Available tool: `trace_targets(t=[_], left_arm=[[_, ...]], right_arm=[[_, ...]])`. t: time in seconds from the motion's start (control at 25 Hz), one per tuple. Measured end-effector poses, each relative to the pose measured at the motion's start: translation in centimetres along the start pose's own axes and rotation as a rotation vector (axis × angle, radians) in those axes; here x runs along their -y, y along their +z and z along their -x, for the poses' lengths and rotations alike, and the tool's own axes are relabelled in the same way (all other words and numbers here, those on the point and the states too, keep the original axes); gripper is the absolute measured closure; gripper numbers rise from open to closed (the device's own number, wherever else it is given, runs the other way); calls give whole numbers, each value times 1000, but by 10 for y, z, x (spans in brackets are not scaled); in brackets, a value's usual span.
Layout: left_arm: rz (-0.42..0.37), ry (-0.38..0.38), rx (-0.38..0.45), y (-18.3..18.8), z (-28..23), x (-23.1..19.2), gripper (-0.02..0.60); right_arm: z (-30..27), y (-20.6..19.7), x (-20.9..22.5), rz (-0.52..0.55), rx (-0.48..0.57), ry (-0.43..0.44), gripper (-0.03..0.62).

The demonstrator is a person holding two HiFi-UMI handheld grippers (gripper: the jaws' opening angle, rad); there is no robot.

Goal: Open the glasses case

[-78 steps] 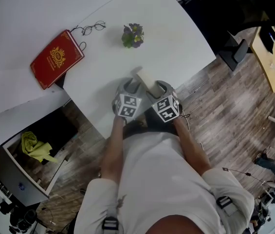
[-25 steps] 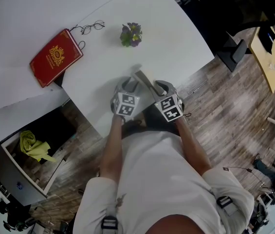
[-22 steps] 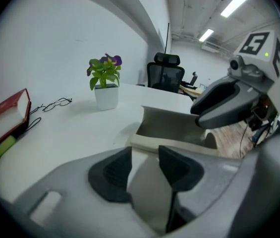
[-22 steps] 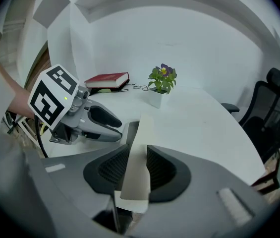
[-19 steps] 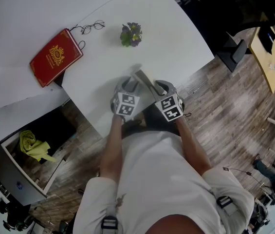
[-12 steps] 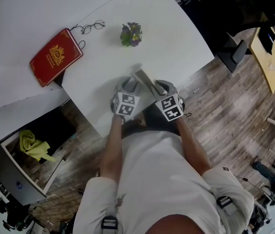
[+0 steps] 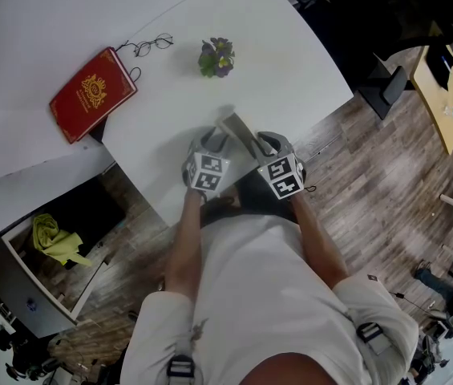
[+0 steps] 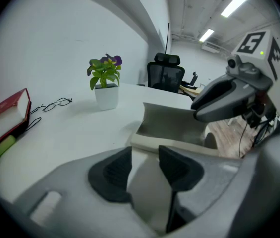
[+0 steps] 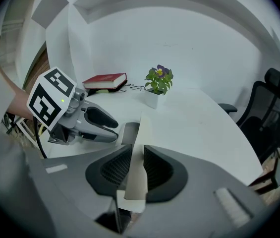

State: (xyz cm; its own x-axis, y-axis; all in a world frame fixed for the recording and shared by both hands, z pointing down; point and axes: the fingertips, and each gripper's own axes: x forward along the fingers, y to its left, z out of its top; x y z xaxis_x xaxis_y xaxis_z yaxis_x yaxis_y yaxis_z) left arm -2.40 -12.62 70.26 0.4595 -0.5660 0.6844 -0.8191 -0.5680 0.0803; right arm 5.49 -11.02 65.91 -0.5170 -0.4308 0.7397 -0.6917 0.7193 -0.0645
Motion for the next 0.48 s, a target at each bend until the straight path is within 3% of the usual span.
trace_targets(t=[0.48], left_arm=[[8,-5,-14,-3,0,1,410]], right_arm=[[1,2,5,-9,2,-8,533]])
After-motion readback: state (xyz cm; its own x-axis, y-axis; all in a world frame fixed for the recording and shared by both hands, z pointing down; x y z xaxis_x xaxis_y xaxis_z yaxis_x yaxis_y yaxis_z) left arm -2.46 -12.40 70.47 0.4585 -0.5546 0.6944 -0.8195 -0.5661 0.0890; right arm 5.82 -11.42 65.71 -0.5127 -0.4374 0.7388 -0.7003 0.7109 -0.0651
